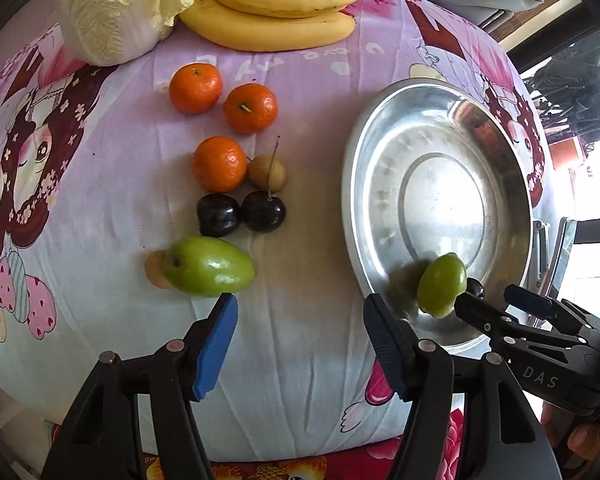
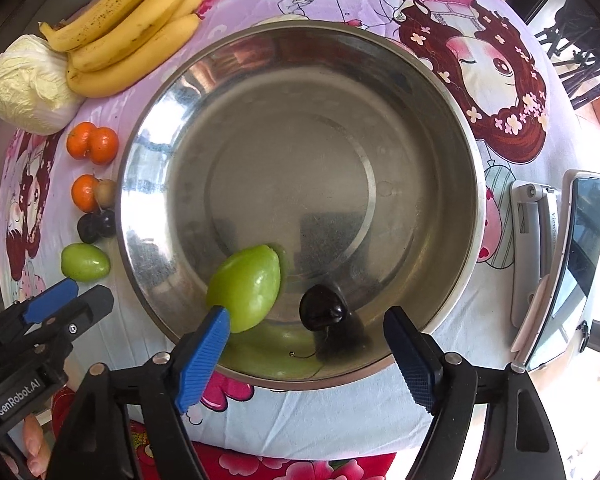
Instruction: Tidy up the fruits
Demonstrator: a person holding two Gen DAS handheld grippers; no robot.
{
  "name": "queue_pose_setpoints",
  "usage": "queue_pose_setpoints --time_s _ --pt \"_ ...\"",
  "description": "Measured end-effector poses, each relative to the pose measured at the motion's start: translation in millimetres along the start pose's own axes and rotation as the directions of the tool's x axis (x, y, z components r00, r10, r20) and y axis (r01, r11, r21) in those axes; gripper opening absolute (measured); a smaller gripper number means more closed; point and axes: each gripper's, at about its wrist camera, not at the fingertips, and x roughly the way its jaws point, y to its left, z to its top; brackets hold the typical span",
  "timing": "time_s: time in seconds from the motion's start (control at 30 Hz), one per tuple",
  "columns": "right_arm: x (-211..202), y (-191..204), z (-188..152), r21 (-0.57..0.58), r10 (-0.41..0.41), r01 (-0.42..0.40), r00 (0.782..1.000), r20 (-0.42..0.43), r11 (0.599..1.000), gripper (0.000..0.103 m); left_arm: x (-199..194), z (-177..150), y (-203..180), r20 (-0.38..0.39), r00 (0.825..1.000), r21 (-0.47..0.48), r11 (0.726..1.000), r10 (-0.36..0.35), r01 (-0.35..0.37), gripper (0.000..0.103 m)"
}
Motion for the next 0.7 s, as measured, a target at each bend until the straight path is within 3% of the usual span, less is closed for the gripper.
queue_pose_setpoints --time_s 0.13,0.23,0.37,0.57,0.7 --pt "3 20 -3 -0.014 -0.002 0.002 1.0 -0.006 1.0 0.091 -2 -3 18 0.029 0.999 -0.032 0.999 0.043 -0.042 0.08" --pt "2 31 -6 -0.035 -0.005 0.005 1.0 -0.011 0.999 0.101 -3 -5 33 0.037 0.998 -0.072 0.996 0.056 -0.053 0.083" --pt "2 47 -11 -0.061 -0.003 0.002 1.0 -0.009 0.998 0.103 -7 -10 57 0.07 0.995 -0.14 0.989 0.064 -0.054 0.093" --pt "-6 79 -14 -0.084 0.019 -0.017 1.0 0.022 0.996 0.103 -14 -20 89 0.112 0.991 -0.222 0.974 0.071 -0.045 0.095" --pt "-19 104 -15 -0.126 0.03 -0.017 0.994 0.103 0.992 0.103 -25 -28 105 0.157 0.978 -0.252 0.963 0.139 -0.096 0.095"
